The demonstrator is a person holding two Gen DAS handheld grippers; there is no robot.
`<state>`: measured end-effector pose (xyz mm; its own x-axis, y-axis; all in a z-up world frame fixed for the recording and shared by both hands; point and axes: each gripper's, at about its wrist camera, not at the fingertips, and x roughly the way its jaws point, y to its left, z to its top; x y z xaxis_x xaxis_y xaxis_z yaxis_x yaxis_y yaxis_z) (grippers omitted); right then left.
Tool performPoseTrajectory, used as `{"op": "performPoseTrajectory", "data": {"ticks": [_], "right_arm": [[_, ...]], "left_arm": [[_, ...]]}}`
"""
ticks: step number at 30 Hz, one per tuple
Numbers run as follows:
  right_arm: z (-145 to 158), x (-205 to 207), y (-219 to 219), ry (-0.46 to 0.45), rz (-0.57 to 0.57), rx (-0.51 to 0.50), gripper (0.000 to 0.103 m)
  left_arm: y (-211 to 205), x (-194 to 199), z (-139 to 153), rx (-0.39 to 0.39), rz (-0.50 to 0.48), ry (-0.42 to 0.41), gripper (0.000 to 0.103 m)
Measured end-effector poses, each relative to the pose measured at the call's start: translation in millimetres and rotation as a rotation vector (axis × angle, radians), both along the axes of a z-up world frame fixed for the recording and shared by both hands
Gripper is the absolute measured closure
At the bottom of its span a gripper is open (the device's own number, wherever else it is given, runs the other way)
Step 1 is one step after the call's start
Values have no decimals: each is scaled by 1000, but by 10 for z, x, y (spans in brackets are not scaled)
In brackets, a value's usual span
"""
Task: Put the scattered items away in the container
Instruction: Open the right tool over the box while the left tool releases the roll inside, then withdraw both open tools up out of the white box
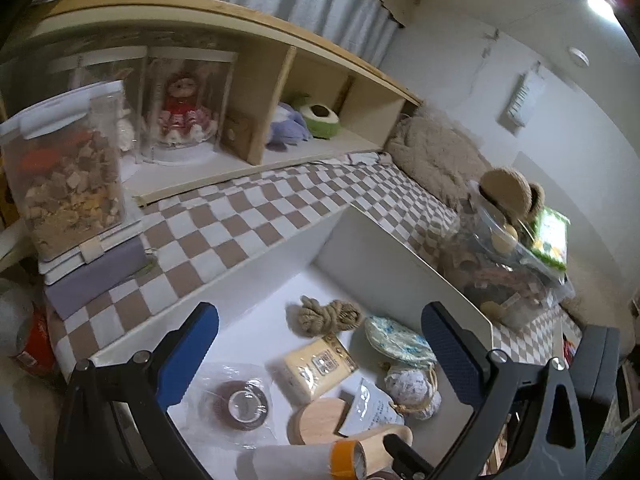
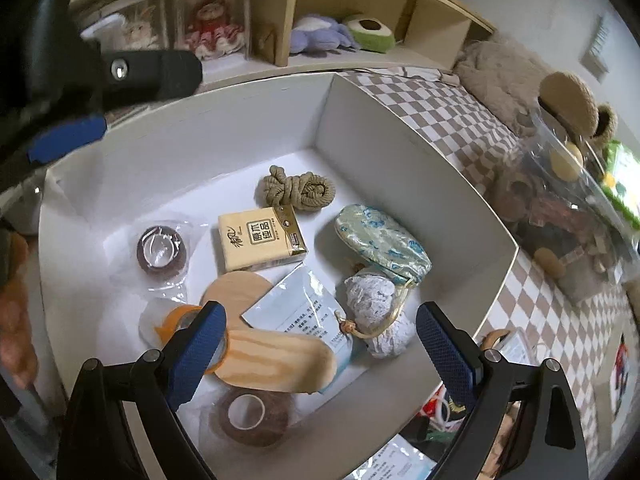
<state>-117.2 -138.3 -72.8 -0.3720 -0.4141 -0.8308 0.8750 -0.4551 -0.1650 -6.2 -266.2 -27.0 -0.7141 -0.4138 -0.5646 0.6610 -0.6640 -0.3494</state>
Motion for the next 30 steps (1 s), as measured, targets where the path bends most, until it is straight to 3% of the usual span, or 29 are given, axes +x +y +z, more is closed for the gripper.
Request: {"op": "performPoseTrajectory", "data": {"ticks": [5,12,16,23,30], "right_arm": [[-65,99,-47,26,55,53,7],[-234,349,-208,66,180,202,7],[-220,354,-197,63,194,258,7],[-10,200,21,-67,185,177,7],[172,122,102,-102,112,40,7]], "left_arm": [[-81,178,93,-7,75,44,1],[-107,262,121,2,82,76,1],[-106,251,124,3,75,78,1],[-112,271,130,9,76,85,1],[-61,248,154,-6,62,80,1]]}}
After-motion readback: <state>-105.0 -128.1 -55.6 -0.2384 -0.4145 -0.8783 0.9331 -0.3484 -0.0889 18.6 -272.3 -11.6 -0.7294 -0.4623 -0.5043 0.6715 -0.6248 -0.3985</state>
